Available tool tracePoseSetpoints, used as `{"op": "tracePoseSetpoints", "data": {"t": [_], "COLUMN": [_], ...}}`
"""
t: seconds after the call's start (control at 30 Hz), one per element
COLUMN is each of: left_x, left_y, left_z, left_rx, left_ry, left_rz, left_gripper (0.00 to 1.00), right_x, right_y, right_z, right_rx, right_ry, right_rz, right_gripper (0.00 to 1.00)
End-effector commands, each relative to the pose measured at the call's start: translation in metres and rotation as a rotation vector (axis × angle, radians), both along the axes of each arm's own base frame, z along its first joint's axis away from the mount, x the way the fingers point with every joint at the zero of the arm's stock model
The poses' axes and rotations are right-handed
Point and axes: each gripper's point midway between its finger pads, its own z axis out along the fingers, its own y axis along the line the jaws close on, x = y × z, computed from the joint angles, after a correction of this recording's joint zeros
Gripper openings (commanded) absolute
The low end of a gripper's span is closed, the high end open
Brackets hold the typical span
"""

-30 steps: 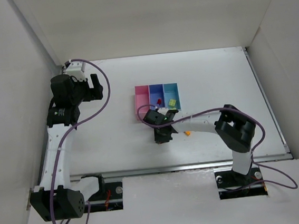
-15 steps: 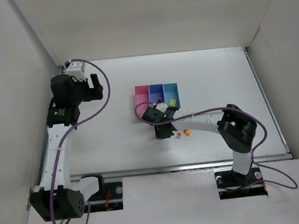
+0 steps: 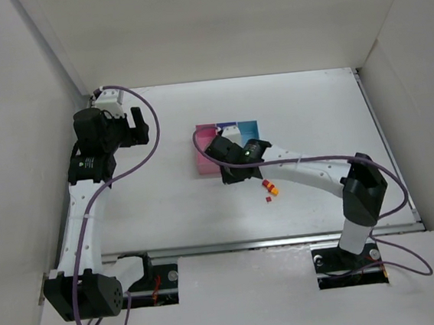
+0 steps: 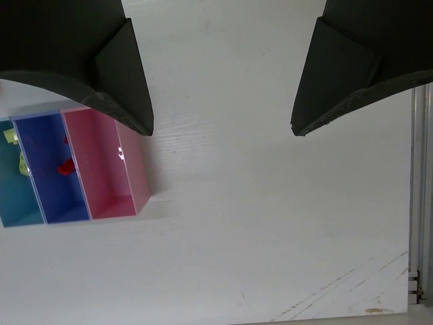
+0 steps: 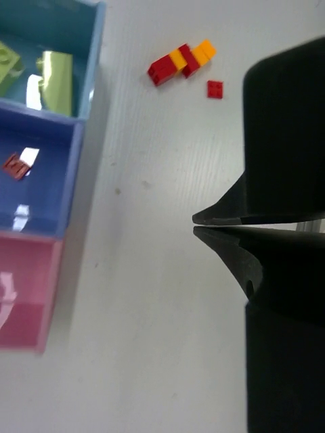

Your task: Sort the legos into containers by color

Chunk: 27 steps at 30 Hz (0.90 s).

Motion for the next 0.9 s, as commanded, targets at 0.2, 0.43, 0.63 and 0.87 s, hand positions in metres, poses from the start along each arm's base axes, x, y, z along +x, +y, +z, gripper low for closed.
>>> {"op": "tracePoseSetpoints", "data": {"t": [0.2, 0.43, 0.63, 0.87], "left_x": [0.001, 0.003, 0.003, 0.004], "left_y": [0.001, 0.004, 0.004, 0.006], "left_z": [0.013, 0.008, 0.008, 0.008], "left_rx": [-0.002, -0.002, -0.002, 0.001], "left_ry": [-0.052, -0.043, -0.043, -0.043], "left_rz": [0.0, 0.009, 0.009, 0.018], "left_gripper": [0.81, 0.81, 0.81, 0.81], "right_x": [-0.036, -0.029, -0.035, -0.049], "right_y": [-0.084, -0.148, -0.15, -0.138], "right_z": [-0.041, -0.057, -0.091, -0.111], "right_rx": [0.037, 0.039, -0.019, -0.002], "right_ry": [0.19, 0.213, 0.302, 0.325], "right_rz": [-0.073, -0.098, -0.049, -0.022], "right_gripper": [0.75, 0.77, 0.62, 0.58]}}
